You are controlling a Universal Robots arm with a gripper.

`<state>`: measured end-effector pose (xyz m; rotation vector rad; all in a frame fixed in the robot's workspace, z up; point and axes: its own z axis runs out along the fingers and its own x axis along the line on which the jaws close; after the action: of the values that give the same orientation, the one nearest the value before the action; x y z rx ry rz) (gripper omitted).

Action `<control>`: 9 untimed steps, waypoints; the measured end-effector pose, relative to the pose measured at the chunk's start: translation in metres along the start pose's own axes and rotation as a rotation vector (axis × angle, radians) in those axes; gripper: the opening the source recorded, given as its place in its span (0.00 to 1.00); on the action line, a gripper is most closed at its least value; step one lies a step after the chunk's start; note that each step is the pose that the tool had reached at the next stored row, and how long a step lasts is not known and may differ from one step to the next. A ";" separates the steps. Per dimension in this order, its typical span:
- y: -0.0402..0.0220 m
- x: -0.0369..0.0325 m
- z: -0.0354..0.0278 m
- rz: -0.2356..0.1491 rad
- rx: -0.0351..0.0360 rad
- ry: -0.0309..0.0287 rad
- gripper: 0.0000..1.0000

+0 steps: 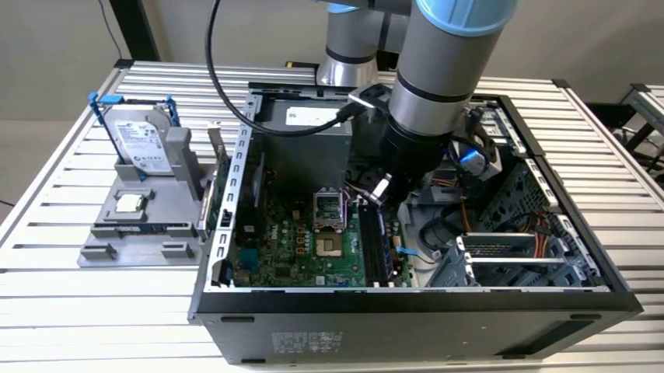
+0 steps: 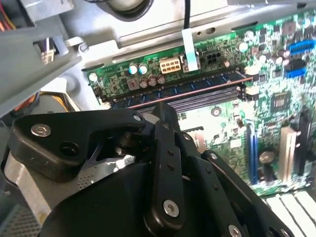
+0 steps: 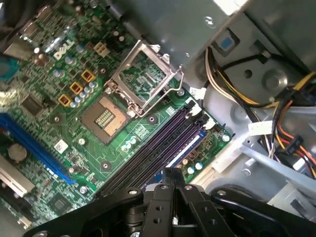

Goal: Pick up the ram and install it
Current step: 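Press down the ram until it locks into place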

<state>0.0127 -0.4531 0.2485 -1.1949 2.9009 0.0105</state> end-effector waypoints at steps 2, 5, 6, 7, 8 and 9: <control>0.0000 0.0000 0.0000 -0.035 -0.0004 -0.0001 0.00; 0.0000 0.0000 -0.0001 -0.088 -0.0014 -0.0008 0.00; 0.0000 0.0000 0.0000 -0.104 -0.0019 -0.0015 0.00; 0.0000 0.0000 0.0000 -0.120 -0.0024 -0.0023 0.00; 0.0000 0.0000 0.0000 -0.137 -0.0029 -0.0032 0.00; 0.0000 0.0000 0.0000 -0.153 -0.0032 -0.0039 0.00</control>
<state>0.0127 -0.4531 0.2485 -1.4124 2.7983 0.0169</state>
